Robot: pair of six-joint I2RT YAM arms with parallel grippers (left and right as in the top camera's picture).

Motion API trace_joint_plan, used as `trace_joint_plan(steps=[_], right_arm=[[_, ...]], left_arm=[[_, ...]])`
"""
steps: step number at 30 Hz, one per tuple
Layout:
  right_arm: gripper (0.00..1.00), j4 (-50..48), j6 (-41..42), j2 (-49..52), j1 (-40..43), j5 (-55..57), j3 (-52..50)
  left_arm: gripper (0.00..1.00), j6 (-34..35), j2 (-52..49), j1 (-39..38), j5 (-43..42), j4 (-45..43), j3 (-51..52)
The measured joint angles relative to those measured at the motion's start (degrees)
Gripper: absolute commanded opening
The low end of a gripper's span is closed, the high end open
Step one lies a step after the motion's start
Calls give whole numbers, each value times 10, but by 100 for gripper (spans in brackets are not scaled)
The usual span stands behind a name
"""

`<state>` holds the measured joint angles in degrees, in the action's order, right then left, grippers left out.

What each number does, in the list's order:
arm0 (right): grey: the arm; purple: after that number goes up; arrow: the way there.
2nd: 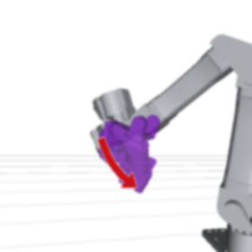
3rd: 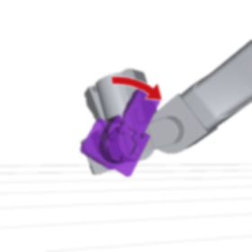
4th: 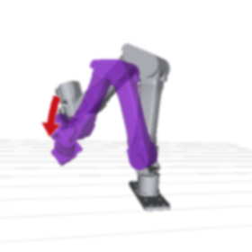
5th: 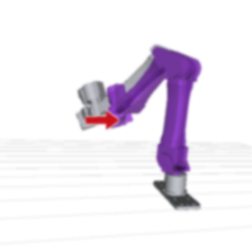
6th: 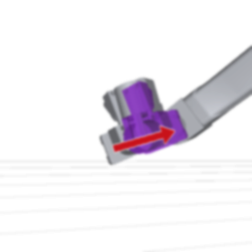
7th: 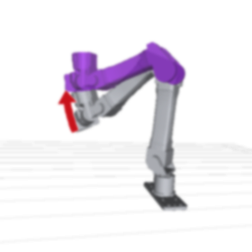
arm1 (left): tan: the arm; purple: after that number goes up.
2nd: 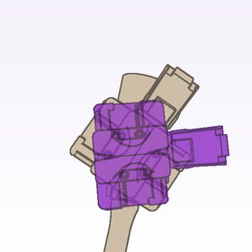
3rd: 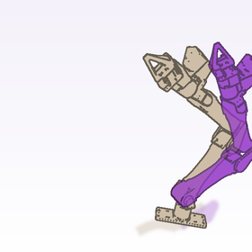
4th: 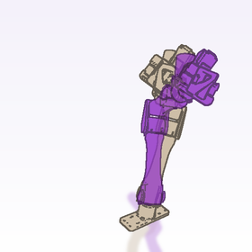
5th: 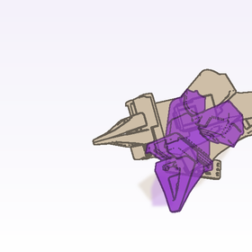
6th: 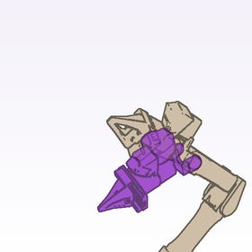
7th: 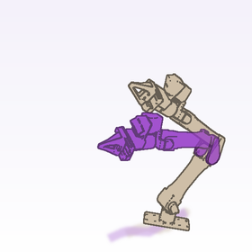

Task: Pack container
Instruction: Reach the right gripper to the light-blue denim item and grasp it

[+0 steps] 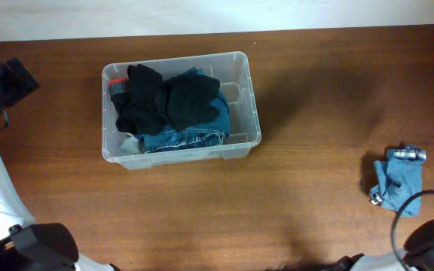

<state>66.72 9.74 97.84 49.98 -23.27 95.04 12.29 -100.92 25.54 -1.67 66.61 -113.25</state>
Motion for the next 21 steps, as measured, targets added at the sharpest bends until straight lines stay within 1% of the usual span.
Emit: trace_joint_plan(steps=[5,13,17,21], right_arm=[[98,-31,-61,56,56,24,-44],[98,-18,-157,167,62,26,-61],[99,2,-205,197,62,13,-61],[99,4,-234,202,62,11,-70]], left_arm=[[99,0,0,0,0,0,0],[99,0,0,0,0,0,0],[100,0,0,0,0,0,0],[99,0,0,0,0,0,0]])
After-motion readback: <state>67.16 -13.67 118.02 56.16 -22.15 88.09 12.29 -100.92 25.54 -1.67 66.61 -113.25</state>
